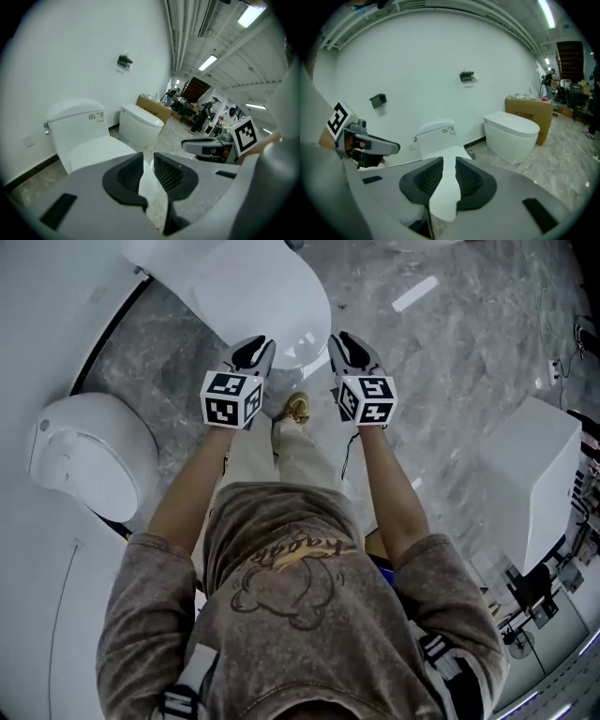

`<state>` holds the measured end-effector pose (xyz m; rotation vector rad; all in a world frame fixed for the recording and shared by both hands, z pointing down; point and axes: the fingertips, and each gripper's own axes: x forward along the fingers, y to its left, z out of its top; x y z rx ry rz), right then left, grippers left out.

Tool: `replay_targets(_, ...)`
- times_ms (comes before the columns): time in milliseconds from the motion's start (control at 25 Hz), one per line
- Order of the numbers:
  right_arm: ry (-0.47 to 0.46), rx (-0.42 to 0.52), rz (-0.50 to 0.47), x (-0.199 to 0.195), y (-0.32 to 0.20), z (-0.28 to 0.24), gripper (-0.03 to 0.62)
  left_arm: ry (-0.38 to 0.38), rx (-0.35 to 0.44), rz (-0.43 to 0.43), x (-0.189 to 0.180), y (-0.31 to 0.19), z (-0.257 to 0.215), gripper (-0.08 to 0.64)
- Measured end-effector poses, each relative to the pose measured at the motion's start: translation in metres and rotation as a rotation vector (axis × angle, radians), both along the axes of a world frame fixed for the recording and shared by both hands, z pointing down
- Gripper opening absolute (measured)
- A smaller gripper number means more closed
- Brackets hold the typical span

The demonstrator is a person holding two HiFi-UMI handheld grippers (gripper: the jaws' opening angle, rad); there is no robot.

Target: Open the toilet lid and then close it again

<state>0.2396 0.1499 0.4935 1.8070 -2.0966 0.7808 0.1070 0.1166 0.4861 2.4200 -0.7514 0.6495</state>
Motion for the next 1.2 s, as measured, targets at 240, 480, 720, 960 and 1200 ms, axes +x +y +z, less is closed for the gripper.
replay_targets(240,-0.005,0.091,-0.114,-0.033,0.008,-0.122,0.100,0.067,0.107,0.007,-0.030,-0.003,-0.133,0.063)
replay_targets(480,-0.039,0.208,-0.170,-0.059,0.018,-0.217,0.100,0.161,0.127,0.008,-0.060,0.004,-0.216,0.064)
replay_targets(720,-0.043,0.305,-0.160,-0.071,0.035,-0.259,0.097,0.202,0.203,-0.054,-0.091,0.016,-0.250,0.063)
replay_targets(960,0.015,0.383,-0.122,-0.075,0.046,-0.263,0.057,0.217,0.310,-0.101,-0.116,0.017,-0.249,0.049)
replay_targets(1200,0.050,0.393,-0.099,-0.079,0.049,-0.245,0.029,0.217,0.361,-0.118,-0.127,0.012,-0.232,0.012)
